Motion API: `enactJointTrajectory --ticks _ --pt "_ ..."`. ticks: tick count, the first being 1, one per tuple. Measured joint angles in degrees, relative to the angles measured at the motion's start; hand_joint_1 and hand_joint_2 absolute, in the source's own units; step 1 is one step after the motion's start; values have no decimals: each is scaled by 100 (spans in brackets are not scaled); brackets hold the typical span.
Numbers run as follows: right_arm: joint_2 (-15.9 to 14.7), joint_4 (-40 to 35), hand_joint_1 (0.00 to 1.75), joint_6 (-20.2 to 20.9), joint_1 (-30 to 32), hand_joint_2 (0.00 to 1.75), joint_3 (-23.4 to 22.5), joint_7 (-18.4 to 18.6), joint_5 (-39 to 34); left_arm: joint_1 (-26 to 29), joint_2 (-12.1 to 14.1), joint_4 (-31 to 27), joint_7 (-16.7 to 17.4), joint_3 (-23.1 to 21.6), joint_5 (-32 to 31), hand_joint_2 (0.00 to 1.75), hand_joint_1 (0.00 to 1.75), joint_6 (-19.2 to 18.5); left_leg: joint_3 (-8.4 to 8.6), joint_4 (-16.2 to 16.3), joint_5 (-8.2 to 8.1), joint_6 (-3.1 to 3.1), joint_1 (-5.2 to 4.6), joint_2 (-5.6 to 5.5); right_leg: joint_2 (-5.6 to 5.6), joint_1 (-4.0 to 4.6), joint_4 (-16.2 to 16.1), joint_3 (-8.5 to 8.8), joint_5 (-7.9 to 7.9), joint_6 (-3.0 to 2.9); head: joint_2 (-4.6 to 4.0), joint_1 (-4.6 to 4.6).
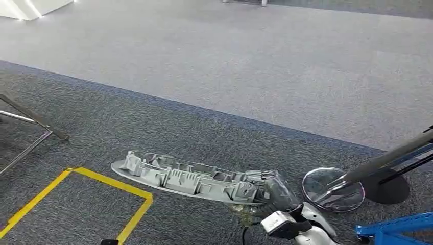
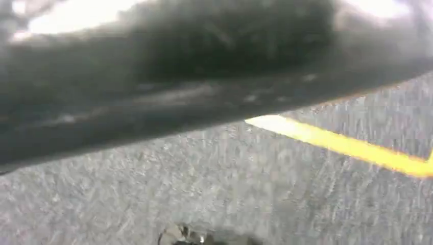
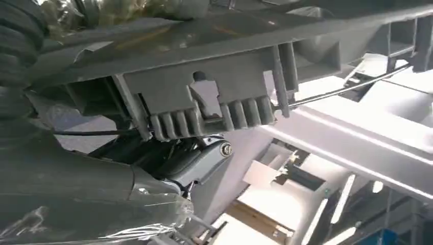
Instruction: Take the parts from the cabinet and place them on the table.
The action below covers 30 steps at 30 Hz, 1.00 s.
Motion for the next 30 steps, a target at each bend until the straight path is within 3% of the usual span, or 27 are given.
enactJointTrajectory --ticks 2,3,4,6,7,8,9,13,14,15,16,18,19,20,21,22,23,24,26,28,29,30 --pt "0 4 164 39 -66 175 7 -31 -35 -54 13 0 24 0 2 0 0 -375 -388 833 -416 38 -8 111 -113 58 0 -11 -6 -35 0 0" --pt "0 11 164 41 -102 175 11 -39 -42 -65 11 0 26 2 9 0 0 -428 -531 1155 -516 70 -20 111 -163 81 0 -12 -8 -48 0 -2" --pt "0 22 164 52 -142 175 28 -46 -52 -58 11 0 48 2 29 0 0 -515 -555 1226 -480 101 -45 111 -234 96 0 -9 -14 -58 0 0" --pt "2 39 164 77 -209 175 81 -55 -59 -46 13 0 63 9 61 0 0 -605 -315 783 -127 178 -105 118 -320 116 0 12 -23 -73 0 -4" --pt "11 39 164 109 -246 175 113 -55 -61 -52 24 0 63 15 96 0 0 -706 -57 292 136 239 -157 191 -385 123 0 39 -33 -82 0 -9" --pt "18 39 164 129 -284 175 129 -55 -63 -60 37 0 63 26 135 0 0 -803 135 -113 227 298 -222 394 -443 123 -5 57 -43 -83 0 -4" --pt "20 46 164 135 -313 175 151 -61 -66 -75 53 0 63 37 147 0 0 -858 168 -207 158 317 -294 532 -498 165 -1 53 -61 -56 0 -6" --pt "37 72 164 148 -396 175 205 -70 -72 -54 68 0 61 57 138 0 0 -882 231 -465 218 360 -277 308 -734 175 -163 157 -27 49 0 4" --pt "37 79 164 155 -411 175 214 -68 -72 -31 68 0 63 57 116 0 0 -869 292 -556 267 362 -232 269 -540 151 -127 119 -73 78 0 5" --pt "37 87 164 164 -418 175 227 -70 -79 -43 81 0 65 59 83 0 0 -864 319 -601 299 405 -215 211 -307 138 42 40 -192 93 0 11" --pt "37 92 164 173 -420 175 242 -76 -85 -65 85 0 63 61 77 0 0 -851 318 -614 311 424 -205 156 -202 134 380 -123 -367 114 0 35" --pt "37 118 164 230 -423 175 251 -72 -83 -73 76 0 65 59 48 0 0 -851 319 -613 309 427 -204 33 -153 134 1133 -522 -641 148 0 39" --pt "37 144 164 254 -419 175 262 -68 -81 -71 74 0 74 59 28 0 0 -854 321 -613 309 427 -205 -32 -152 135 1333 -661 -635 157 0 37" --pt "37 162 164 273 -419 175 271 -66 -81 -67 74 0 92 59 20 0 0 -854 326 -613 309 426 -203 -104 -150 135 1234 -657 -464 159 0 42" --pt "37 175 164 282 -422 175 284 -66 -81 -67 72 0 98 57 15 0 0 -854 339 -613 308 425 -200 -171 -142 133 917 -533 -215 151 0 39" --pt "37 181 164 288 -423 175 295 -68 -81 -72 70 0 98 57 15 0 0 -854 358 -613 302 415 -197 -247 -95 131 421 -303 76 139 0 42" --pt "37 184 164 295 -426 175 304 -68 -81 -74 66 0 100 57 15 0 0 -854 371 -612 295 403 -193 -306 52 121 -59 -79 300 115 0 42" --pt "37 201 164 312 -444 175 308 -63 -81 -75 61 0 105 57 15 0 0 -854 345 -601 293 362 -200 -348 346 88 -239 30 221 64 0 31" --pt "39 210 164 343 -462 175 328 -61 -76 -79 59 0 111 59 18 0 0 -854 298 -640 349 262 -155 -452 302 120 -409 110 223 33 0 33" --pt "42 225 164 345 -491 175 343 -50 -68 -49 59 0 111 59 18 0 0 -847 309 -722 397 180 -146 -573 197 114 -509 159 270 -46 0 31" --pt "53 225 164 345 -497 175 354 -52 -68 -51 88 0 111 59 15 0 0 -845 318 -688 367 174 -147 -506 99 65 -613 222 321 -79 2 44" --pt "57 232 164 345 -501 175 358 -50 -68 -55 72 0 107 57 15 0 0 -836 265 -579 258 146 -182 -240 43 74 -687 277 332 -112 0 11"
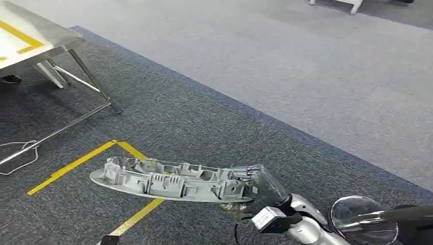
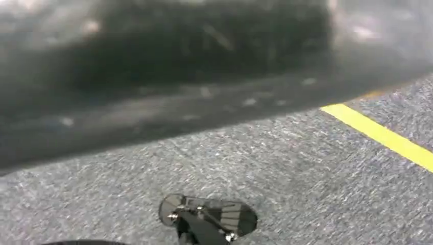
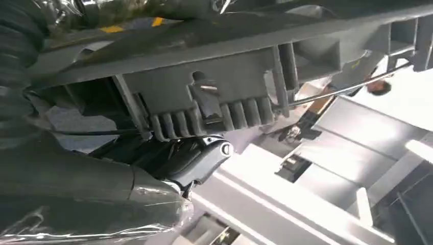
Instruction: Take the parts from the cabinet and place them on the table.
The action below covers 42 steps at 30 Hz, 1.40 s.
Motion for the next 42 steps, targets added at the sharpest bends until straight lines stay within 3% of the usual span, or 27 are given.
enactJointTrajectory --ticks 1,2,4,6,8,9,10,13,14,15,17,19,20,22,23,24,25,28,29,31,33,35,37,39,40,41,42 --pt "11 0 164 0 -4 175 11 -2 -4 -15 0 0 2 2 4 0 0 2 -152 310 -194 -41 10 191 -88 3 -40 41 7 -10 0 -41" --pt "11 0 164 -2 -11 175 22 -9 -9 -25 0 0 2 2 4 0 0 0 -351 711 -380 -69 26 280 -170 3 -42 56 1 -10 0 -37" --pt "11 24 164 0 -9 175 35 0 -7 -23 -4 0 2 2 0 0 0 4 -654 1279 -539 -122 77 335 -325 0 -42 69 -26 -9 0 -39" --pt "11 48 164 0 -9 175 41 0 -4 -5 2 0 2 2 2 0 0 9 -524 991 -222 -171 125 371 -443 -12 -41 92 -51 25 0 -46" --pt "11 48 164 0 -14 175 44 0 -4 -6 15 0 2 2 0 0 0 13 -32 58 282 -194 143 522 -552 -41 -40 153 -97 86 0 -46" --pt "11 48 164 0 -15 175 44 0 -4 -16 -2 0 2 0 -9 0 0 20 103 -180 227 -212 93 779 -591 -9 -40 173 -128 138 0 -54" --pt "11 48 164 0 -20 175 44 -2 -7 -26 -6 0 6 -2 -33 0 0 26 109 -287 218 -120 60 790 -632 28 -14 171 -157 186 0 -87" --pt "11 48 164 2 -15 175 46 0 -4 -6 -2 0 22 -9 -92 0 0 39 94 -277 193 18 39 643 -806 33 -113 275 -162 266 0 -46" --pt "15 44 164 2 -15 175 46 0 -2 2 4 0 20 -11 -114 0 0 46 149 -333 218 89 80 574 -753 -2 -100 267 -214 323 2 -39" --pt "15 42 164 2 -4 175 50 0 2 8 0 0 17 -11 -125 0 0 46 168 -337 209 125 81 532 -481 -18 42 224 -321 322 0 -22" --pt "15 31 164 -4 45 175 50 -9 0 -18 -9 0 18 -17 -159 0 0 63 173 -336 205 185 72 407 -256 -2 871 -192 -713 310 0 11" --pt "11 28 164 -22 134 175 50 0 22 -13 -26 0 17 -33 -201 0 0 91 178 -335 195 209 42 270 -199 21 1622 -652 -917 296 2 18" --pt "2 15 164 -31 204 175 50 2 31 -8 -33 0 17 -46 -232 0 0 114 193 -335 190 218 29 190 -192 30 1668 -744 -816 275 0 16" --pt "-22 -48 164 -39 307 175 50 2 50 7 -54 0 20 -57 -236 0 0 168 231 -335 176 230 9 43 -157 61 1052 -555 -294 195 0 18" --pt "-33 -74 164 -42 330 175 50 0 52 6 -59 0 20 -59 -238 0 0 177 250 -335 170 226 -1 -21 -74 72 546 -355 0 136 0 16" --pt "-46 -101 164 -44 339 175 50 0 55 2 -79 0 20 -63 -238 0 0 177 248 -336 165 222 12 -75 164 82 103 -202 142 60 0 18" --pt "-63 -114 164 -44 354 175 46 -2 55 -7 -98 0 20 -68 -236 0 0 192 224 -324 155 196 -27 -124 268 53 8 -96 104 15 0 -11" --pt "-81 -157 164 -76 390 175 31 -7 72 23 -114 0 24 -77 -238 0 0 210 213 -385 203 77 57 -252 167 107 -58 -45 101 15 0 11" --pt "-81 -164 164 -79 393 175 31 -7 74 23 -109 0 24 -81 -238 0 0 214 212 -389 192 31 30 -290 103 56 -167 2 143 -13 2 -4" --pt "-81 -190 164 -83 400 175 31 -7 74 20 -100 0 24 -90 -238 0 0 236 117 -115 -43 -27 17 175 -26 44 -260 86 169 -52 0 -39" --pt "-81 -195 164 -85 415 175 31 -13 72 -9 -94 0 24 -96 -249 0 0 240 -274 694 -458 -98 67 319 -177 44 -260 106 152 -60 0 -39" --pt "-85 -195 164 -87 453 175 31 -9 77 -7 -87 0 24 -98 -258 0 0 240 -523 1180 -566 -155 108 344 -322 40 -259 119 129 -51 0 -37" --pt "-85 -195 164 -90 476 175 31 -9 76 13 -76 0 24 -98 -260 0 0 243 -302 756 -202 -199 144 381 -433 33 -258 147 106 -25 0 -39" --pt "-85 -195 164 -90 476 175 31 -9 76 6 -57 0 24 -98 -267 0 0 243 202 -155 253 -217 155 556 -535 13 -255 211 66 35 0 -37" --pt "-87 -195 164 -96 480 175 31 -9 76 -8 -72 0 24 -105 -273 0 0 243 331 -375 171 -221 103 790 -572 41 -250 228 39 78 0 -52" --pt "-87 -199 164 -107 478 175 28 -11 74 -23 -70 0 24 -111 -275 0 0 243 334 -458 180 -100 89 748 -613 79 -217 220 14 121 0 -61" --pt "-90 -205 164 -116 480 175 28 -11 74 -26 -74 0 24 -118 -282 0 0 243 314 -452 177 -50 83 713 -664 89 -230 238 14 134 0 -32"
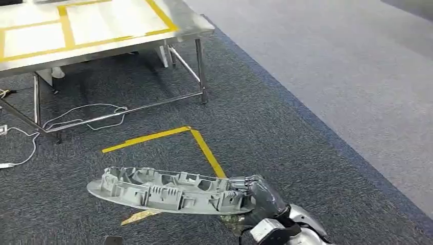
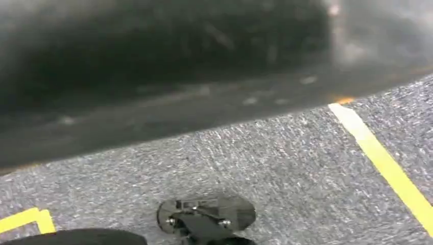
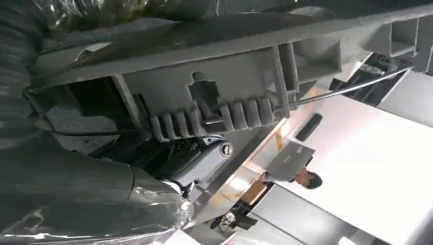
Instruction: Take the parts from the cabinet and place them on the table.
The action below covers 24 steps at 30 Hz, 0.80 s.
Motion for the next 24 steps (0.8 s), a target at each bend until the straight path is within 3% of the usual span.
enactJointTrajectory --ticks 2,3,4,5,6,7,8,9,10,11,12,13,16,17,18,24 --pt "0 0 164 0 3 175 0 0 0 14 15 0 2 -4 0 0 0 9 6 -13 -1 91 -17 -115 -116 -20 -31 55 -24 50 0 -9" --pt "0 -7 164 -2 2 175 0 0 0 21 20 0 4 -7 0 0 0 13 34 -40 15 142 10 -160 -64 -41 -4 13 -88 106 2 9" --pt "0 -7 164 -2 7 175 0 0 2 20 20 0 4 -11 -4 0 0 13 38 -39 15 178 10 -192 176 -50 188 -49 -221 109 0 24" --pt "0 -9 164 -4 14 175 0 -4 -2 7 20 0 7 -15 -7 0 0 13 33 -37 15 217 9 -247 346 -48 594 -239 -435 102 2 37" --pt "0 -9 164 -4 20 175 0 -7 -2 1 17 0 7 -17 -7 0 0 13 30 -37 14 239 0 -303 428 -42 1139 -509 -676 102 0 57" --pt "0 -2 164 -4 21 175 0 -4 -2 0 18 0 9 -20 -7 0 0 11 30 -35 13 247 -11 -368 459 -35 1623 -764 -841 95 0 61" --pt "0 4 164 -4 29 175 0 0 -2 5 18 0 9 -22 -7 0 0 11 35 -34 11 249 -24 -437 467 -34 1883 -928 -863 82 0 61" --pt "-2 4 164 -4 34 175 0 2 -2 8 17 0 13 -22 -7 0 0 11 44 -33 11 249 -31 -512 469 -31 1823 -946 -725 57 0 59" --pt "-2 4 164 0 27 175 0 2 -9 7 20 0 18 -22 4 0 0 11 52 -33 11 249 -38 -585 480 -28 1532 -844 -489 29 0 63" --pt "-2 9 164 9 7 175 0 2 -22 3 20 0 17 -20 20 0 0 7 66 -33 10 248 -46 -661 508 -27 1063 -649 -201 -10 0 63" --pt "-2 17 164 20 -29 175 0 2 -35 -5 20 0 15 -20 52 0 0 -6 80 -33 7 243 -49 -734 608 -26 504 -400 80 -58 0 63" --pt "-2 35 164 24 -82 175 2 2 -46 -12 13 0 11 -17 70 0 0 -26 73 -29 5 233 -51 -775 859 -28 177 -258 107 -112 0 57" --pt "4 81 164 -4 -221 175 13 -2 9 10 24 0 2 -13 111 0 0 -90 18 -47 36 117 -22 -875 810 -15 41 -162 103 -80 0 72" --pt "7 105 164 -9 -241 175 13 -2 24 20 37 0 2 -13 112 0 0 -96 25 -13 19 194 -35 -867 803 -31 1 -157 134 19 0 59" --pt "9 127 164 -9 -262 175 13 0 26 22 42 0 2 -13 112 0 0 -98 25 -33 33 239 -33 -867 805 -27 1 -157 128 23 0 59" --pt "20 201 164 -11 -309 175 15 -2 31 13 63 0 0 -13 111 0 0 -96 58 -98 56 205 -27 -865 808 -17 3 -157 126 -10 0 57"
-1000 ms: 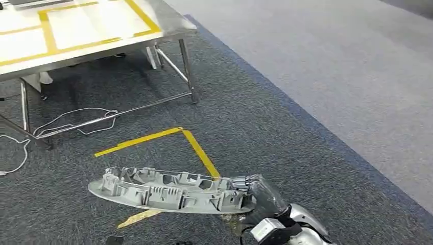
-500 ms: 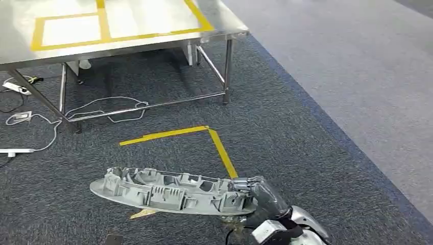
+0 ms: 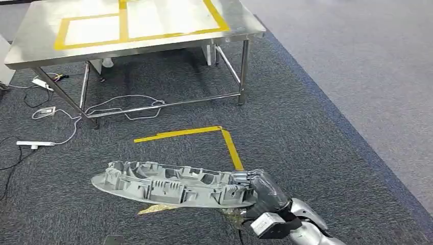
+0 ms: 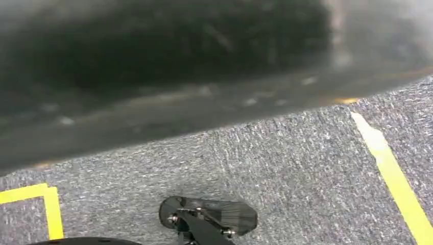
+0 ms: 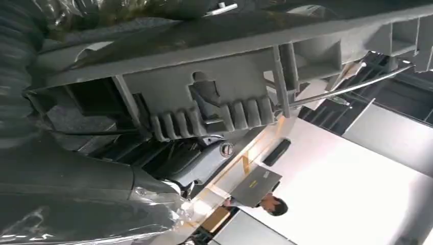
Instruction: Take the parts from the cabinet and place them on the table.
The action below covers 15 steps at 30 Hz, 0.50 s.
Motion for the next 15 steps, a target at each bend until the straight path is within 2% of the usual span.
enactJointTrajectory --ticks 5,6,7,8,9,10,11,13,14,15 --pt "0 13 164 0 1 175 0 0 2 0 0 0 0 0 0 0 0 0 1 -6 6 -14 4 0 0 5 4 -2 -1 -11 0 -2" --pt "0 37 164 22 -2 175 0 2 -83 -2 -2 0 0 0 -7 0 0 -15 3 -15 3 -95 24 0 0 22 10 -2 -8 -31 0 0" --pt "2 53 164 99 -14 175 0 -2 -188 -10 17 0 2 0 -9 0 0 -13 -2 7 -11 -13 0 2 10 -18 -38 8 19 12 0 -4" --pt "9 53 164 125 -25 175 0 -9 -208 -21 20 0 9 0 -9 0 0 -13 19 -46 17 25 -12 11 17 -15 -80 23 39 41 0 -9" --pt "11 53 164 127 -34 175 2 -22 -208 -36 9 0 11 0 -9 0 0 -11 113 -251 116 50 84 39 16 8 -82 23 29 42 0 -2" --pt "13 66 164 116 -41 175 4 -37 -197 -51 15 0 15 2 -9 0 0 -13 185 -335 145 34 56 69 -107 16 -7 -20 -28 57 0 15" --pt "13 81 164 114 -87 175 13 -55 -179 -65 13 0 15 2 -9 0 0 -13 209 -365 160 51 63 88 -192 9 280 -159 -228 83 0 48" --pt "18 107 164 96 -118 175 13 -77 -146 -65 13 0 17 2 -13 0 0 -17 203 -357 147 38 65 128 -257 -36 1153 -595 -611 154 0 63" --pt "22 125 164 85 -113 175 15 -77 -125 -65 13 0 17 2 -13 0 0 -35 203 -355 140 29 65 144 -262 -62 1488 -776 -709 193 0 57" --pt "22 151 164 83 -111 175 15 -74 -116 -59 15 0 15 2 -13 0 0 -64 205 -348 129 8 78 146 -268 -84 1537 -820 -649 230 0 63"
